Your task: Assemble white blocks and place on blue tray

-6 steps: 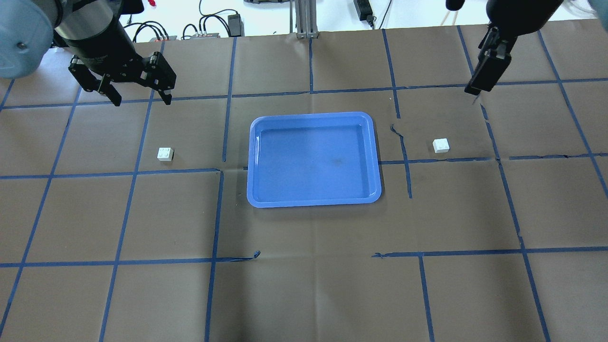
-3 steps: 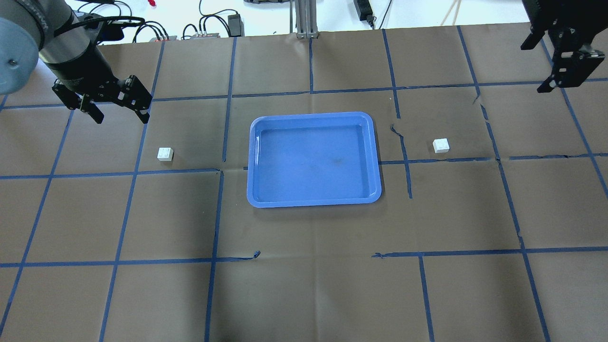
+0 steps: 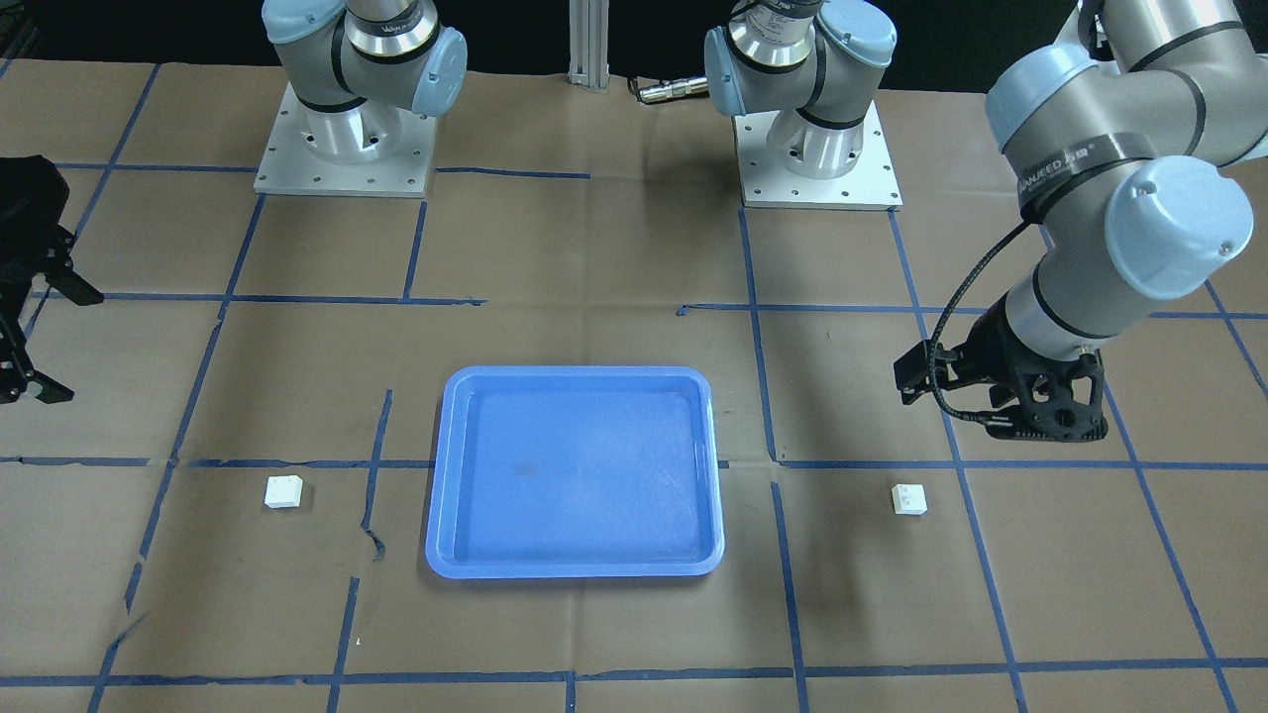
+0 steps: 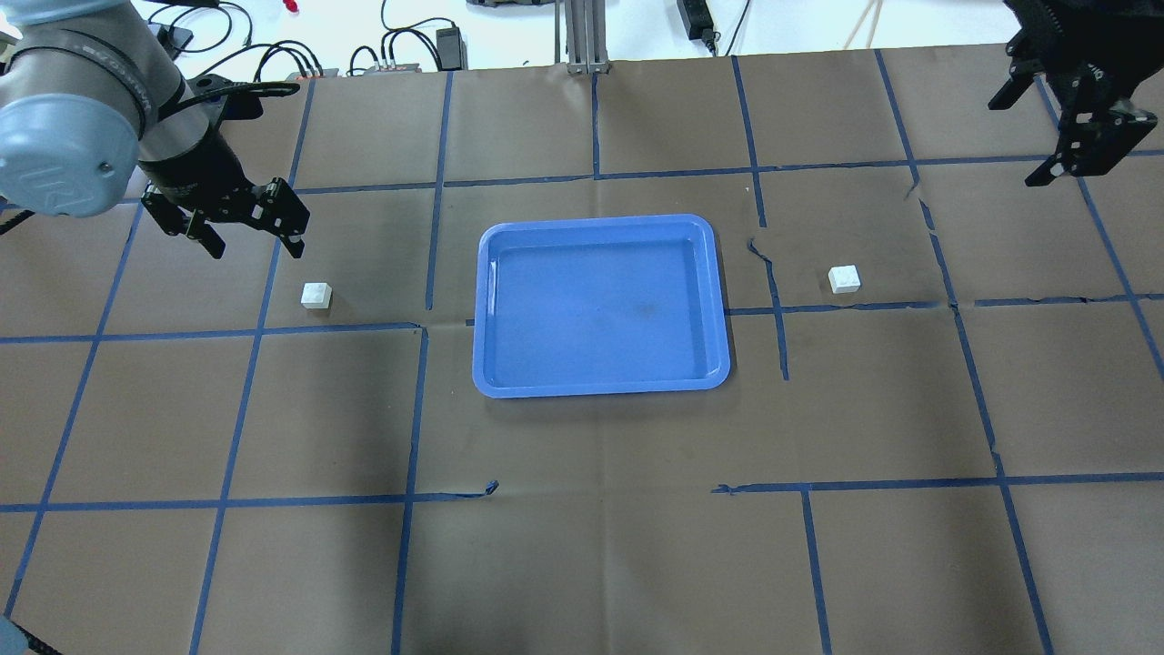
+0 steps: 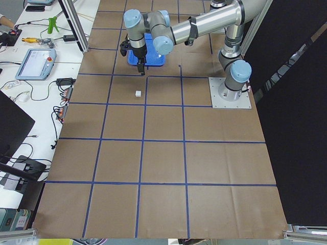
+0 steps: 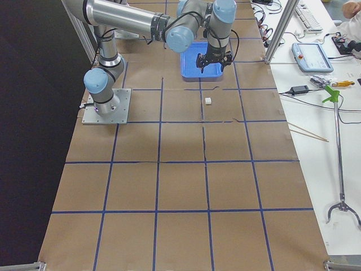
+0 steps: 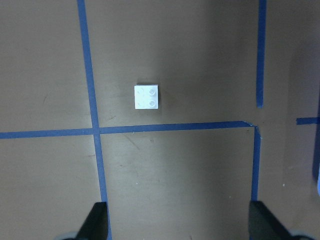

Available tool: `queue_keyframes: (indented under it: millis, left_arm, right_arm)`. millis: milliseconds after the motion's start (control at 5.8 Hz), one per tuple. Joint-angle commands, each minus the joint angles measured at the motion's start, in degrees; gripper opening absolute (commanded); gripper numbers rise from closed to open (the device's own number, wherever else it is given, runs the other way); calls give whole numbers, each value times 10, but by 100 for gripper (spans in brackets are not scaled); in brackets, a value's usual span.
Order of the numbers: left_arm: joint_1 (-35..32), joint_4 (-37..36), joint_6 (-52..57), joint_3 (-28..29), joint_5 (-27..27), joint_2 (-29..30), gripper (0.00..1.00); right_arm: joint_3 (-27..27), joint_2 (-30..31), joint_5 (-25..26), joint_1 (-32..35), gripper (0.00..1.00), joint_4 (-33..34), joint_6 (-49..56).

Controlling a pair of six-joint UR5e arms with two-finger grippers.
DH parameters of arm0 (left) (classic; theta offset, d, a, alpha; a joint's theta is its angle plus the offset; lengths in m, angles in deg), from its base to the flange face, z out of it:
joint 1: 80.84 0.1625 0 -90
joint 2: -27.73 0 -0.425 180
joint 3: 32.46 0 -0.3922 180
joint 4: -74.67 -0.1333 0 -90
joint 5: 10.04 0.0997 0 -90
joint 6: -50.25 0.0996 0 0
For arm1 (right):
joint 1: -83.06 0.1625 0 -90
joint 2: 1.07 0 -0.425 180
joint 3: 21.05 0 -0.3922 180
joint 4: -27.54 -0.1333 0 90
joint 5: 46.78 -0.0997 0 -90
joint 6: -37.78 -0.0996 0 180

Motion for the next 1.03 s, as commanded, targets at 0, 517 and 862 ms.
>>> queue_keyframes:
  millis: [0, 517, 862]
  left_arm:
    - [5, -56, 0, -3, 1, 66, 98]
    - [15, -172, 35, -58, 3, 116, 97]
    - [15, -199, 34, -66, 3, 140, 97]
  right_arm:
    - [2, -50, -50, -3, 100, 3, 35]
    - [78, -113, -144, -48, 100, 92, 36]
    - [178, -129, -195, -64, 100, 208, 37]
